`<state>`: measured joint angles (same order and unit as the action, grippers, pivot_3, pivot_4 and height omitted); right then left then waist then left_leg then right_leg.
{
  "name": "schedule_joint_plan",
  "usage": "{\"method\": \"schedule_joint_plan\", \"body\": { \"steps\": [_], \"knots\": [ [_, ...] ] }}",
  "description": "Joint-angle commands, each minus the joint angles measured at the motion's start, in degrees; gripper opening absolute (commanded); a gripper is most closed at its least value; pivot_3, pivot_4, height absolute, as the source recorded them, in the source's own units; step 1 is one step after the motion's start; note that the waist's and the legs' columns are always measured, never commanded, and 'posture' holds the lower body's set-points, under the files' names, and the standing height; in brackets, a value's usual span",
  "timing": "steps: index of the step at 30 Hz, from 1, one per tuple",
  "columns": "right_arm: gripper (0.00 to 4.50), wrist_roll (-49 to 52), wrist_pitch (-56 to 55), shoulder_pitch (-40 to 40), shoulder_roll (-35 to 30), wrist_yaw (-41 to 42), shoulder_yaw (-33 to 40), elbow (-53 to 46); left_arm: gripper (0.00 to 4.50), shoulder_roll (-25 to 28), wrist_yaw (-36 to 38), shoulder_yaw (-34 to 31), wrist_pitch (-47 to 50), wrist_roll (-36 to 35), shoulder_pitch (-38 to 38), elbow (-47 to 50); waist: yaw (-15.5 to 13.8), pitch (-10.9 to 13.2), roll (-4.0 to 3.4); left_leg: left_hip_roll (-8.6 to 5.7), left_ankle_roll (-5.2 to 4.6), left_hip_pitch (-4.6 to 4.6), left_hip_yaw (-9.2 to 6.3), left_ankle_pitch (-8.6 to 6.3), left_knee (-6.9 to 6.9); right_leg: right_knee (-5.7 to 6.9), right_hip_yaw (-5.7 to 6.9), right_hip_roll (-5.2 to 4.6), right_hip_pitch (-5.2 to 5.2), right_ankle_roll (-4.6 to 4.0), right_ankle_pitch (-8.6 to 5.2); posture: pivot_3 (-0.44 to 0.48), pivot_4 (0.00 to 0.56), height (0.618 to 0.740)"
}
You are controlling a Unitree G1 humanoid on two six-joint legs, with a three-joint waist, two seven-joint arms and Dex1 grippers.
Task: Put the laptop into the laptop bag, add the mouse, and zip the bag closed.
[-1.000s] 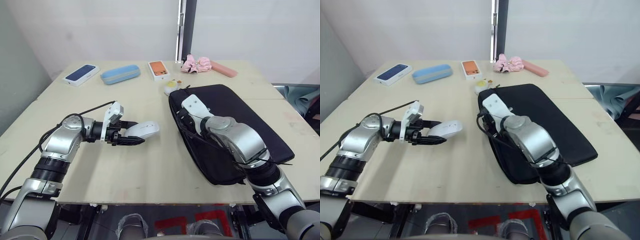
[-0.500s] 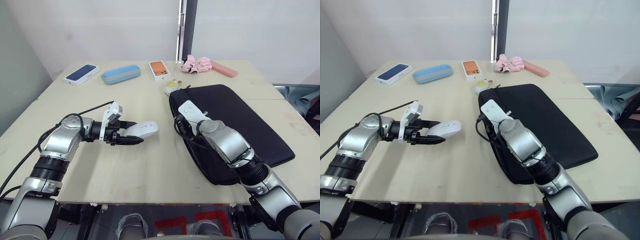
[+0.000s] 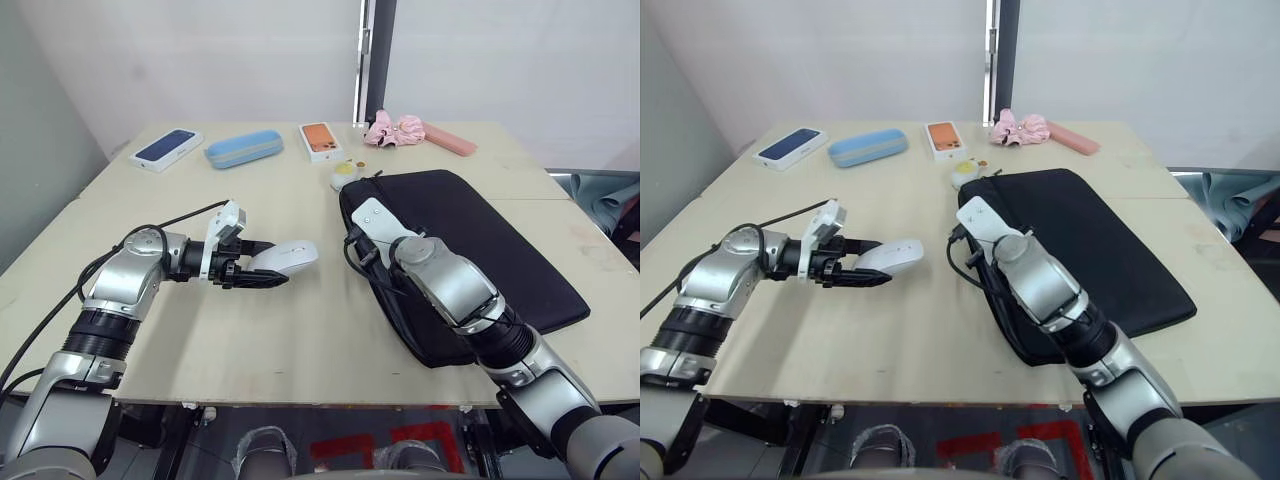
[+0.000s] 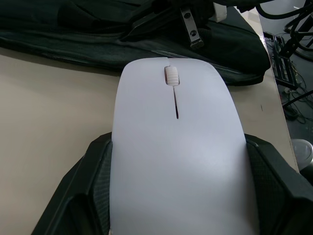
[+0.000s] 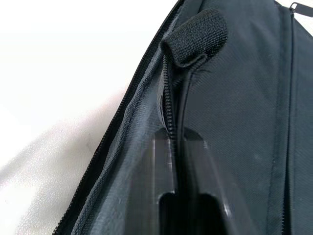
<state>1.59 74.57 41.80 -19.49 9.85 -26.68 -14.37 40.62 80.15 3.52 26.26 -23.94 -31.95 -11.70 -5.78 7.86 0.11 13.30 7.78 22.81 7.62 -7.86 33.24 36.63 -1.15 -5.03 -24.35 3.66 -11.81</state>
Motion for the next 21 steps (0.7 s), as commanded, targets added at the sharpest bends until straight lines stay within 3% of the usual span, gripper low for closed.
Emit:
{"method": "schedule_joint_plan", "body": {
  "steps": [1,6,11,17,21],
  "knots": [
    [0.03,-1.06,2.51,2.68,-1.75,0.13,5.35,-5.14,2.88,-0.23,0.10,-0.32,-0.67,-0.20,-1.74,0.58,-0.05,0.00,0.00,-0.01,0.00,0.00,0.00,0.00,0.02,0.02,-0.01,-0.01,0.00,0.00,0.00,0.000,0.150,0.740],
    [0.03,3.76,10.89,6.51,-3.06,4.99,14.38,-12.88,2.88,-1.08,0.10,0.21,-0.12,-0.37,-2.56,1.67,-0.26,0.00,0.00,-0.02,-0.01,0.02,-0.01,0.00,0.02,0.01,-0.01,-0.01,-0.01,0.05,0.03,0.000,0.150,0.740],
    [0.03,7.56,15.03,11.67,-9.43,9.72,19.31,-15.82,2.88,-3.35,-0.30,2.03,-1.38,0.82,-4.03,0.45,-0.32,0.01,-0.01,-0.02,-0.01,0.02,-0.01,0.00,-0.01,-0.01,-0.02,0.00,-0.02,0.06,0.03,0.000,0.150,0.740],
    [0.03,9.00,13.81,16.74,-16.38,11.47,20.07,-14.55,2.88,-8.19,-1.66,4.88,-3.87,3.39,-7.07,-2.87,-0.40,0.06,-0.06,-0.02,-0.01,0.03,0.00,0.01,0.00,0.00,-0.12,0.00,-0.02,0.05,0.03,0.000,0.150,0.740],
    [0.03,9.48,13.77,18.45,-16.83,11.14,20.13,-14.71,2.88,-15.53,-7.39,7.55,-7.75,7.86,-12.14,-9.69,-0.41,0.10,-0.10,-0.02,-0.04,0.06,0.01,0.03,0.02,0.01,-0.15,0.01,-0.04,0.04,0.03,0.000,0.150,0.740]
  ]
}}
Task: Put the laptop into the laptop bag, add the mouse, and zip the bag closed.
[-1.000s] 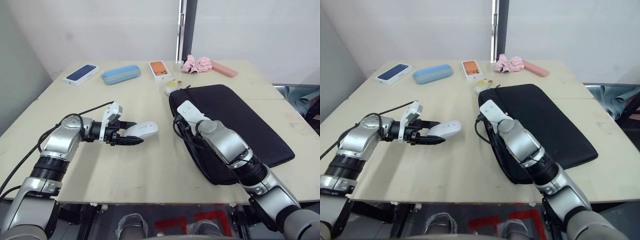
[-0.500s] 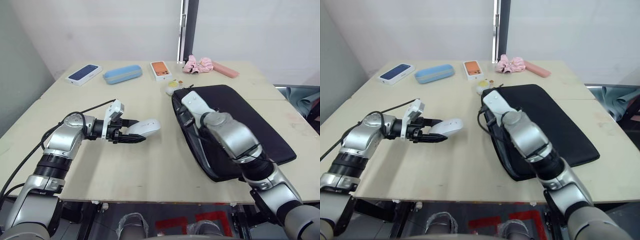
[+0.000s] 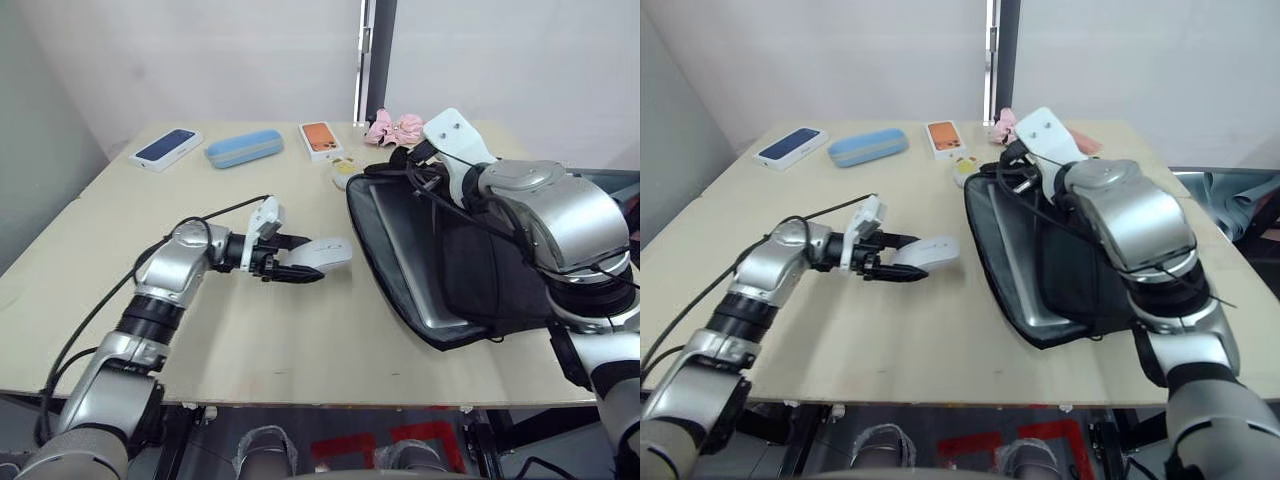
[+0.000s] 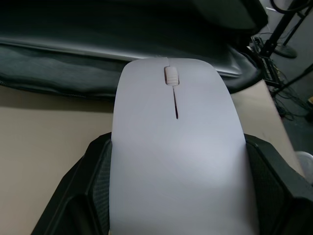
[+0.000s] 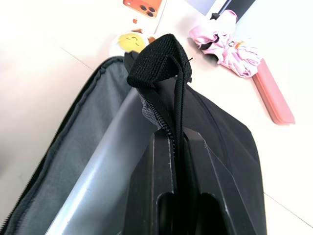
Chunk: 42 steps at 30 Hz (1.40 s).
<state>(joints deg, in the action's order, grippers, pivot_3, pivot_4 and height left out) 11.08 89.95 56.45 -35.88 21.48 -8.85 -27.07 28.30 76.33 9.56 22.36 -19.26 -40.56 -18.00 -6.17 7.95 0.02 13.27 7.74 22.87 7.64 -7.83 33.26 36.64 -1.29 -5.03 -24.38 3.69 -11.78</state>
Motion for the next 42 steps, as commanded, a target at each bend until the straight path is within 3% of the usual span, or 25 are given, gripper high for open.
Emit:
{"method": "schedule_joint_plan", "body": {
  "steps": [1,6,20,28,42],
  "knots": [
    [0.03,0.07,-1.59,3.67,-0.20,-0.69,2.27,-2.14,2.88,-4.69,-4.94,2.12,-5.64,4.63,-4.52,-5.25,-0.05,0.01,0.00,0.00,-0.01,0.02,0.00,0.00,0.02,0.00,0.00,0.00,0.00,-0.01,0.00,0.000,0.150,0.740],
    [0.03,0.46,-0.69,1.20,2.35,-1.92,1.11,-4.01,2.88,-14.13,-13.23,1.71,-10.86,8.03,-11.09,-15.61,0.05,0.02,0.02,-0.01,-0.07,0.06,-0.01,0.02,0.01,-0.04,0.00,0.00,-0.02,0.51,0.31,0.000,0.150,0.740],
    [0.03,0.85,2.51,0.66,5.63,-4.67,2.34,-6.25,2.88,-28.09,-23.68,1.21,-27.65,16.78,-23.36,-45.63,-0.16,0.03,0.04,-0.02,-0.15,0.09,0.02,0.02,0.02,-0.03,-0.04,0.00,-0.06,0.53,0.33,0.000,0.150,0.740],
    [0.03,1.31,2.55,-0.08,6.22,-5.56,2.93,-6.88,2.88,-31.74,-26.36,-0.42,-32.09,18.72,-25.43,-52.43,-0.45,0.03,0.05,-0.03,-0.16,0.10,0.01,0.02,0.04,-0.02,-0.04,-0.02,-0.06,0.54,0.34,0.000,0.150,0.740],
    [0.03,3.02,2.55,-0.87,8.22,-7.17,2.60,-7.25,2.88,-35.15,-31.57,-1.74,-35.65,22.48,-28.18,-56.20,-0.76,0.03,0.05,-0.05,-0.17,0.10,0.01,0.01,0.04,-0.03,-0.04,-0.04,-0.06,0.55,0.34,0.000,0.150,0.740]
  ]
}}
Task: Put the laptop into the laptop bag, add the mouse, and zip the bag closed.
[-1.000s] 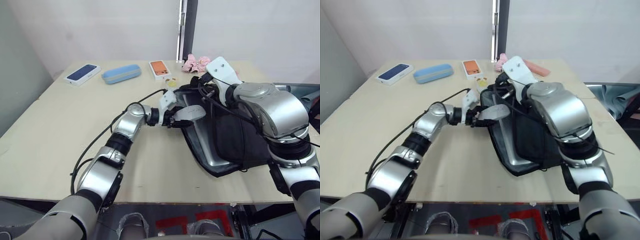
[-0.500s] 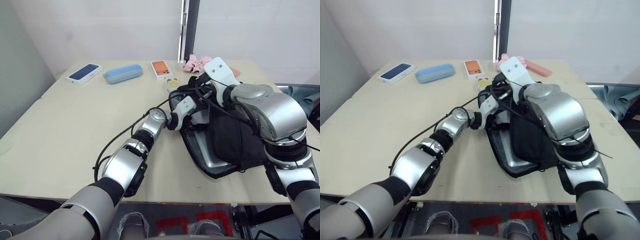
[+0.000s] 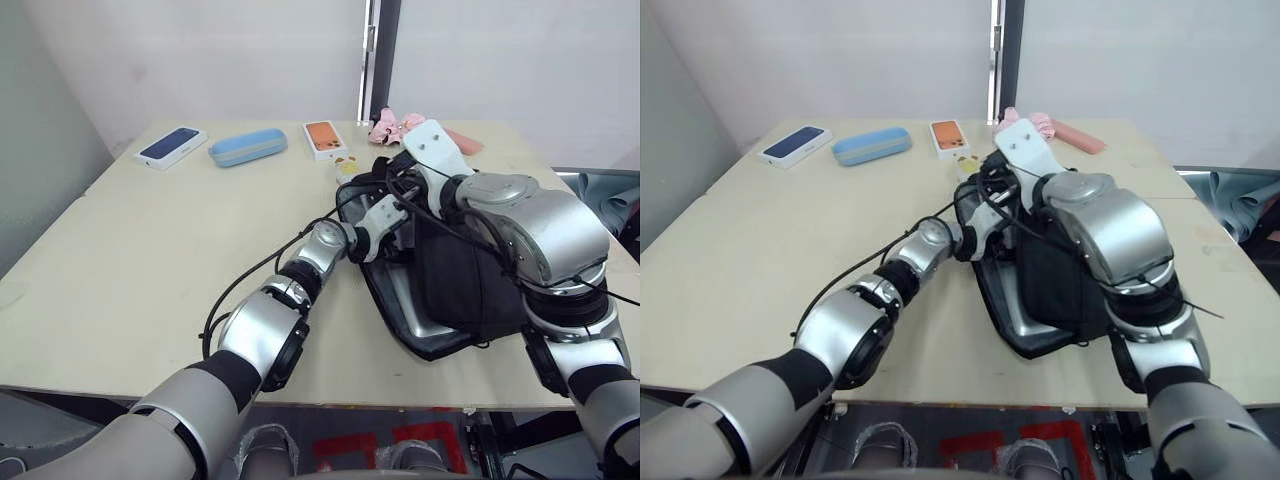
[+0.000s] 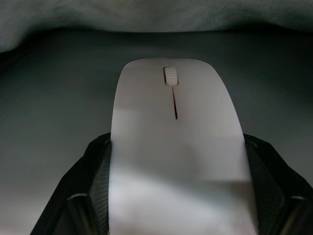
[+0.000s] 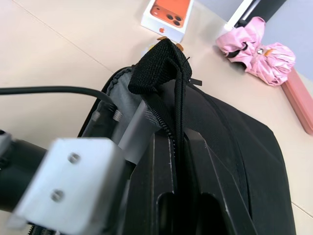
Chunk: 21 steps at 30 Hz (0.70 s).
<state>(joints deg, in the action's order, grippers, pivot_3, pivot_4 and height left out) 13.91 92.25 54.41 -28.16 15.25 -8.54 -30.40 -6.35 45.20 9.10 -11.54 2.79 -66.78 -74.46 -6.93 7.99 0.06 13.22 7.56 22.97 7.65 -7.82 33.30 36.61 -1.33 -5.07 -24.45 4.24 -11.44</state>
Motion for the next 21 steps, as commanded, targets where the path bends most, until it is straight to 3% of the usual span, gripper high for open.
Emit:
{"method": "schedule_joint_plan", "body": {
  "steps": [1,2,4,6,16,19,21],
  "knots": [
    [0.03,0.30,0.25,1.18,0.55,-1.09,2.31,-3.90,2.88,-0.64,-0.30,-1.41,-1.78,0.45,-1.99,0.20,0.00,0.00,0.00,0.00,0.00,0.00,0.00,0.00,0.00,0.00,0.00,0.00,0.00,0.00,0.00,0.000,0.150,0.740],
    [0.03,0.39,0.25,1.23,0.62,-1.23,2.36,-3.80,2.88,-0.71,-0.07,-1.52,-1.53,0.46,-1.89,0.14,0.00,0.00,0.00,0.00,0.00,0.00,0.00,0.00,0.00,0.00,0.00,0.00,0.00,0.00,0.00,0.000,0.150,0.740],
    [0.00,0.56,0.25,1.14,0.46,-1.42,2.54,-3.62,3.89,-0.30,0.18,-2.33,-0.33,-0.01,-1.27,0.07,0.01,0.00,0.00,0.00,0.00,0.00,0.00,0.00,0.00,0.01,0.00,0.00,0.00,0.00,0.00,0.000,0.150,0.740],
    [0.00,0.58,0.25,0.83,0.18,-1.50,2.65,-3.47,4.49,0.60,-0.65,-2.86,-0.24,0.02,-0.70,0.16,0.01,0.00,0.00,0.00,0.00,0.00,0.00,0.00,0.00,0.01,0.00,0.00,0.00,0.00,0.00,0.000,0.150,0.740],
    [0.00,0.90,0.25,-0.14,-1.18,-1.14,3.09,-3.21,4.49,6.11,9.17,-5.45,-2.91,-2.33,1.96,4.65,-0.57,0.00,0.00,-0.01,0.00,0.00,-0.01,0.00,-0.01,-0.01,0.01,-0.02,0.01,0.00,0.00,0.000,0.150,0.740],
    [0.00,0.79,0.25,-0.11,-2.20,-0.81,3.28,-2.79,4.49,9.38,16.49,-6.69,-1.10,-5.27,4.15,10.19,-0.67,0.00,0.00,-0.01,0.00,0.00,-0.01,-0.01,-0.01,-0.01,0.01,-0.02,0.01,-0.01,-0.01,0.000,0.150,0.740],
    [0.00,0.71,-0.08,-0.26,-3.02,-0.69,3.43,-2.39,4.49,13.34,23.67,-6.65,3.24,-8.33,7.96,19.66,-0.62,0.01,-0.01,-0.01,0.00,-0.01,-0.01,-0.01,-0.03,-0.01,0.01,-0.02,0.01,-0.03,-0.02,0.000,0.150,0.740]
  ]
}}
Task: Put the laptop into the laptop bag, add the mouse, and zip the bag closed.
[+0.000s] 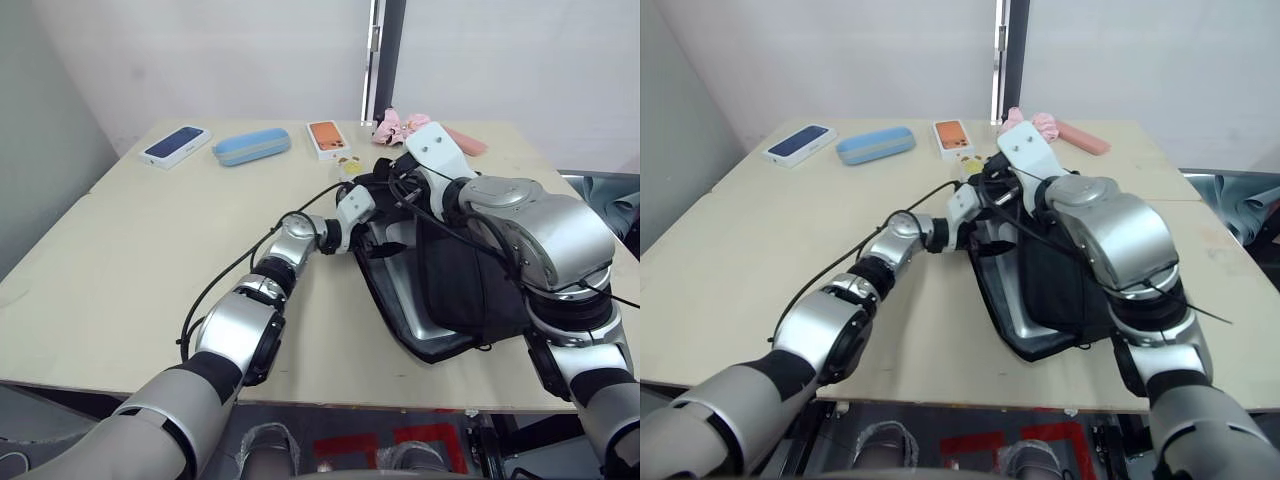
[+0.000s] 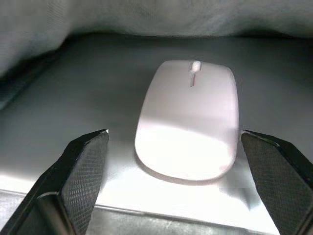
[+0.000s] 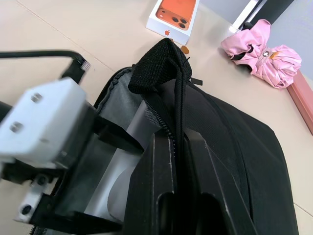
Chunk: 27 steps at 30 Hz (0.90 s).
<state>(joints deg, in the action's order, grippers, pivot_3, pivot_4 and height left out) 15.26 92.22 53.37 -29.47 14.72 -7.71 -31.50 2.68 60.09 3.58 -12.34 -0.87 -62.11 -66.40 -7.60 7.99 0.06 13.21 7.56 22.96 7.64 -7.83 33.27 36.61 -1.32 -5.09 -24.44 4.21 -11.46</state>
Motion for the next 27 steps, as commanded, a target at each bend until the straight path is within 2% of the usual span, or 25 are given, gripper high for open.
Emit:
{"method": "schedule_joint_plan", "body": {
  "steps": [1,4,7,12,15,21,27],
  "knots": [
    [0.00,-0.63,-0.22,0.61,-2.02,-0.11,2.63,-1.26,4.49,6.76,12.88,-0.99,8.06,-7.01,6.06,18.53,0.10,0.01,-0.01,0.01,0.00,0.00,0.00,0.00,-0.02,0.00,0.00,0.00,0.00,-0.06,-0.04,0.000,0.150,0.740],
    [0.00,-0.57,-0.58,0.21,-2.29,-0.04,2.66,-1.28,4.49,12.46,16.72,-1.24,16.33,-11.05,11.82,32.55,0.03,0.02,-0.03,0.02,0.00,-0.02,0.00,0.00,-0.05,0.00,0.01,0.00,0.00,-0.39,-0.22,0.000,0.150,0.740],
    [0.00,-0.57,-1.37,-0.64,-2.29,0.00,2.78,-1.07,4.49,20.73,19.12,-3.23,24.05,-15.54,17.55,44.90,0.02,0.04,-0.07,0.02,0.02,-0.01,-0.01,-0.01,-0.05,0.00,0.04,0.00,0.00,-0.65,-0.38,0.000,0.150,0.740],
    [0.00,-0.09,-4.59,-3.22,-1.65,0.88,3.00,-0.26,4.49,35.16,24.89,-6.57,35.76,-22.51,27.79,58.50,0.09,0.06,-0.10,0.01,0.07,-0.04,0.00,-0.04,-0.07,-0.02,0.06,-0.02,0.00,-0.63,-0.39,0.000,0.150,0.740],
    [0.00,0.44,-9.79,-5.56,-2.60,2.99,1.84,0.49,4.49,41.31,25.23,-9.84,41.68,-27.22,32.45,64.58,0.27,0.07,-0.12,0.03,0.11,-0.04,-0.01,-0.04,-0.13,-0.04,0.10,-0.01,-0.02,-0.63,-0.42,0.000,0.150,0.740],
    [0.00,0.07,-19.25,-8.40,-4.27,6.68,-0.70,3.86,4.49,48.64,23.21,-18.35,48.80,-35.07,38.31,71.10,0.87,0.08,-0.13,0.01,0.11,-0.05,0.02,-0.04,-0.08,0.02,0.12,-0.03,-0.04,-0.62,-0.41,0.000,0.150,0.740],
    [0.00,0.37,-23.96,-9.08,-5.49,10.22,-1.94,5.82,4.49,51.32,20.91,-22.38,51.40,-38.84,39.16,71.07,1.83,0.08,-0.12,0.02,0.11,-0.05,0.04,-0.04,-0.09,0.00,0.12,0.00,-0.05,-0.62,-0.41,0.000,0.150,0.740]
  ]
}}
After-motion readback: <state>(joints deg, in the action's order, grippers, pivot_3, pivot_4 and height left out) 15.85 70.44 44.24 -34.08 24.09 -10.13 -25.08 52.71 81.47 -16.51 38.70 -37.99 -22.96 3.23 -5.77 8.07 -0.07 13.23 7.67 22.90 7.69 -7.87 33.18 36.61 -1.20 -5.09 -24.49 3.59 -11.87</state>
